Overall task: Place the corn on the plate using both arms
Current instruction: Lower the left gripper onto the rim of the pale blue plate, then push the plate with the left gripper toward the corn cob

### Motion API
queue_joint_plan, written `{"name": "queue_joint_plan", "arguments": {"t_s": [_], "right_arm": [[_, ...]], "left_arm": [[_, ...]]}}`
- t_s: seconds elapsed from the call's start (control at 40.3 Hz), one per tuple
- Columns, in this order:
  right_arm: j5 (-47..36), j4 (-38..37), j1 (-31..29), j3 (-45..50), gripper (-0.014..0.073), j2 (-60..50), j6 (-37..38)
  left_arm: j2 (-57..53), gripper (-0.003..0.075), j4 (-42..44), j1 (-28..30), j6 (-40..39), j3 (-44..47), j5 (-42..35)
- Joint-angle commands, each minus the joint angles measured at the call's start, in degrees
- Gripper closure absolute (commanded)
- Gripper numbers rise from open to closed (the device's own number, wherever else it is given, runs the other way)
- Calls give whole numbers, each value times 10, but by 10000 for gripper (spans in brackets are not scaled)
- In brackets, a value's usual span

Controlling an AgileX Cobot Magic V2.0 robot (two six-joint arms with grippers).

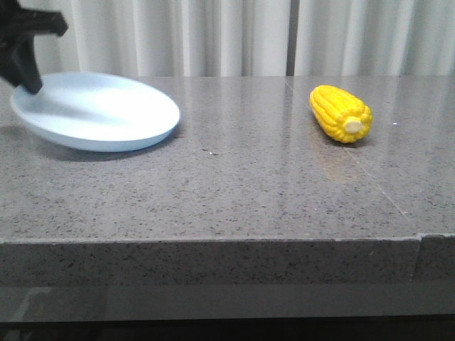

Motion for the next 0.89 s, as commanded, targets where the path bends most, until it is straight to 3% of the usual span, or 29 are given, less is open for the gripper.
{"name": "queue_joint_plan", "arguments": {"t_s": [0.0, 0.298, 0.596, 0.695, 0.819, 0.869], "right_arm": [[-42, 0, -3, -21, -17, 8, -5], [-42, 0, -3, -21, -17, 8, -5], [-42, 0, -3, -21, -17, 8, -5], [-42, 0, -3, -21, -17, 8, -5], [-42, 0, -3, -21, -17, 8, -5], [-42, 0, -3, -21, -17, 8, -5]], "left_arm": [[-29, 741, -29, -27, -1, -43, -16], [13, 741, -66, -99, -1, -70, -30], [54, 727, -72, -109, -1, -71, -30], [54, 631, -72, -109, -1, -71, -31], [39, 426, -49, -109, -1, -71, -38], [29, 394, -28, -109, -1, -71, -39]]}}
